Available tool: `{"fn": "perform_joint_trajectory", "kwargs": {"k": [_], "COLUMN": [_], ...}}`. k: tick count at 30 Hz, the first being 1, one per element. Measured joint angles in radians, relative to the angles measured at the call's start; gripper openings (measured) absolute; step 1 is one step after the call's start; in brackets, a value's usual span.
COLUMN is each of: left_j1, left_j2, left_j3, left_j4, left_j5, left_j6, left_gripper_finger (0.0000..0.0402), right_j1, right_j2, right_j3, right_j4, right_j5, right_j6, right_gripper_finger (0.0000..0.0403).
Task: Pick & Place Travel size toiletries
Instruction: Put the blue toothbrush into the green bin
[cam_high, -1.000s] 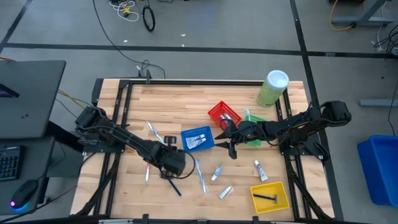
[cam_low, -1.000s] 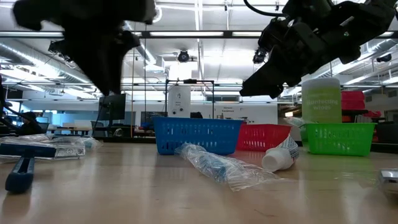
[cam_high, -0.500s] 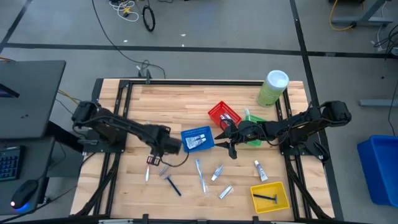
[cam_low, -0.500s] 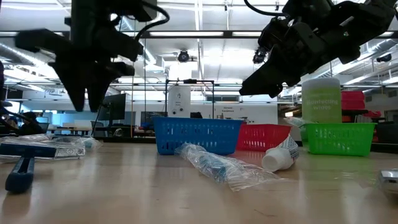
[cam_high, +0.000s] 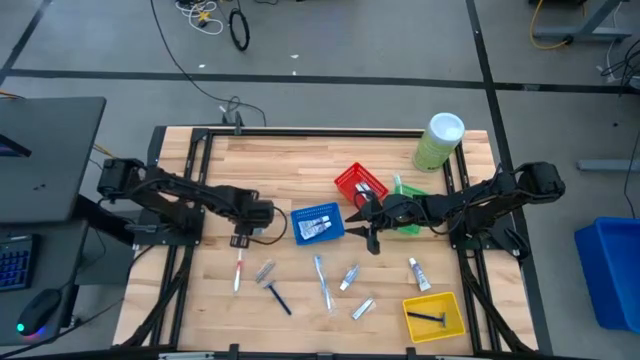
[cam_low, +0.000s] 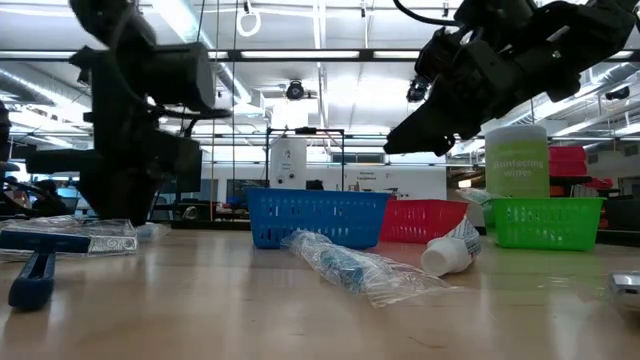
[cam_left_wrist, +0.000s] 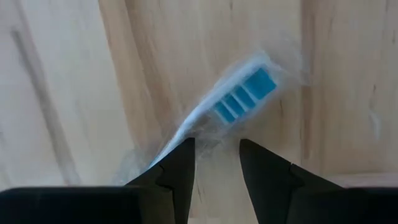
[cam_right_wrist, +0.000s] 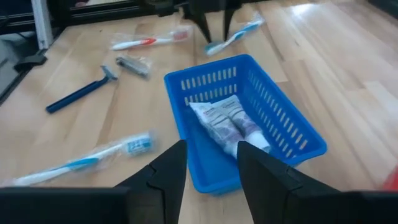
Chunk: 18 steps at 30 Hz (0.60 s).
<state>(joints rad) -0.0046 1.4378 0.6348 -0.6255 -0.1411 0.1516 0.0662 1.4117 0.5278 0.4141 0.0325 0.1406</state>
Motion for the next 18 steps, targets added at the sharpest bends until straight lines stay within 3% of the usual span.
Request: {"fn": "perform_joint_trajectory", "kwargs": {"k": [5, 13, 18], "left_j1": [-0.002, -0.001, 0.007], "left_j2": [-0.01, -0.044, -0.045], "left_j3": [-0.045, 0.054, 0.085], "left_j4": [0.053, -0.012, -0.015], "left_j5": [-0.052, -0.061, -0.089], "left_j6": [-0.011, -0.022, 0.062], "left_gripper_finger": [0.0137, 0.0137, 0.0137], "right_j1": [0.0, 0.0, 0.0], "right_j2": [0.0, 0.001, 0.001], "right_j3": [0.0, 0.0, 0.0], "right_j4": [0.009, 0.016, 0.015], "right_j5": [0.019, 0.019, 0.019], "right_j6": [0.0, 0.0, 0.0], "right_gripper_finger": [0.0151, 0.0151, 0.0149]}}
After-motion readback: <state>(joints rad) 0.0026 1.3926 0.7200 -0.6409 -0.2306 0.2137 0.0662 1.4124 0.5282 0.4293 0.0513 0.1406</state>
